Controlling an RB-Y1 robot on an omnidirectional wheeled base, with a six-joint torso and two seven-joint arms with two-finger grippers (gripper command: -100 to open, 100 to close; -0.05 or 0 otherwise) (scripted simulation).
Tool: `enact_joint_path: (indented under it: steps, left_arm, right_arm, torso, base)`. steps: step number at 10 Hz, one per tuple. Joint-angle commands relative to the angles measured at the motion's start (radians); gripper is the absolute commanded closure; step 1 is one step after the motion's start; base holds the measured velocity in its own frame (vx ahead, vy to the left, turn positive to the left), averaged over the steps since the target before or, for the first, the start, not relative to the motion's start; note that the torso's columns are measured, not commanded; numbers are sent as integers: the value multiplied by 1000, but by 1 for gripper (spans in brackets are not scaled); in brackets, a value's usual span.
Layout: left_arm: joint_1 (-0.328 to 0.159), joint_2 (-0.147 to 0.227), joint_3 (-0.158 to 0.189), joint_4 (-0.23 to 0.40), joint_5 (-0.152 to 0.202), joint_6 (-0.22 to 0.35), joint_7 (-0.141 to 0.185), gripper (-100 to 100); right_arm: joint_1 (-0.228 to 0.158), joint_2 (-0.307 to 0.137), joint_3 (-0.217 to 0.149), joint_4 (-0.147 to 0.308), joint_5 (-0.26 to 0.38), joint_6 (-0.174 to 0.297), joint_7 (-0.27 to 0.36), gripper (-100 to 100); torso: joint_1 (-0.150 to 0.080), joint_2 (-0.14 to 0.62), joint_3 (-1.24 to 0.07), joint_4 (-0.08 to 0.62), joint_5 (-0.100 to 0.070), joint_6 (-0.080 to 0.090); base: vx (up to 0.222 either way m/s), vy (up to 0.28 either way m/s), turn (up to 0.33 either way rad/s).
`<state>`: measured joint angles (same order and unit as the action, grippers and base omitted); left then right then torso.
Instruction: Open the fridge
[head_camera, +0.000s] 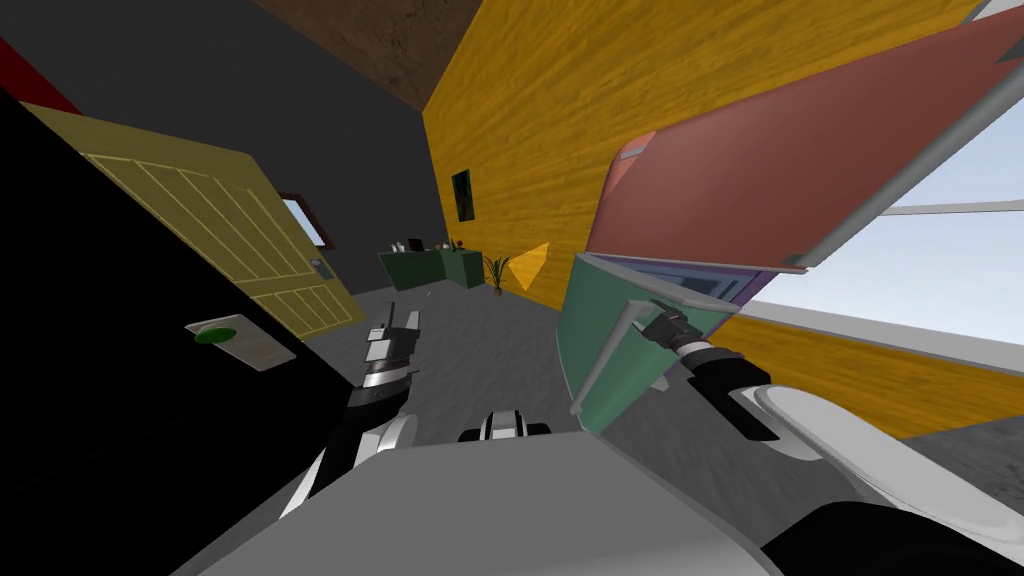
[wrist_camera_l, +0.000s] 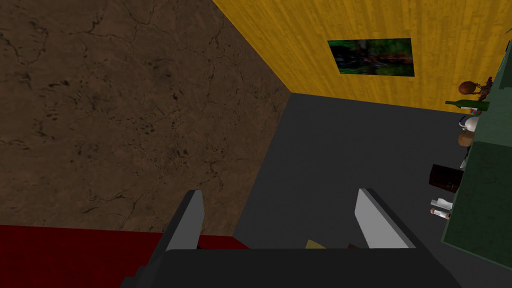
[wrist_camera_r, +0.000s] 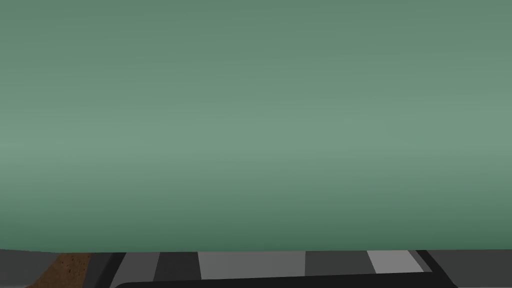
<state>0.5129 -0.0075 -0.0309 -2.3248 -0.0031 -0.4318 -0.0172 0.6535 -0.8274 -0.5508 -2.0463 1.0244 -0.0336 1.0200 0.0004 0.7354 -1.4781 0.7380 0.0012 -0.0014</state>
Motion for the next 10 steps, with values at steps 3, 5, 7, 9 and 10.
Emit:
enact_joint_path:
  steps: [3, 5, 7, 9, 10]
  left_arm:
    - [0, 0, 0, 0, 0, 0, 0, 0]
    - [0, 0, 0, 0, 0, 0, 0, 0]
    - [0, 0, 0, 0, 0, 0, 0, 0]
    - [0, 0, 0, 0, 0, 0, 0, 0]
    - [0, 0, 0, 0, 0, 0, 0, 0]
  right_arm:
    - [37, -85, -58, -6, -52, -6, -54, -100]
    - [33, -72, -42, 5, -46, -14, -47, 0]
    - [33, -72, -42, 5, -46, -14, -47, 0]
    - [33, -72, -42, 5, -46, -14, -47, 0]
    - [33, -72, -42, 5, -46, -14, -47, 0]
  torso:
    - [2, 2, 1, 2, 2, 0]
    - [2, 3, 1, 2, 3, 0]
    - [-1, 3, 2, 0, -1, 1]
    - [-1, 3, 2, 0, -1, 1]
    - [0, 3, 2, 0, -1, 1]
  base:
    - [25, 36, -77]
    - [3, 7, -10]
    - [0, 0, 0]
    - [0, 0, 0]
    - [0, 0, 0]
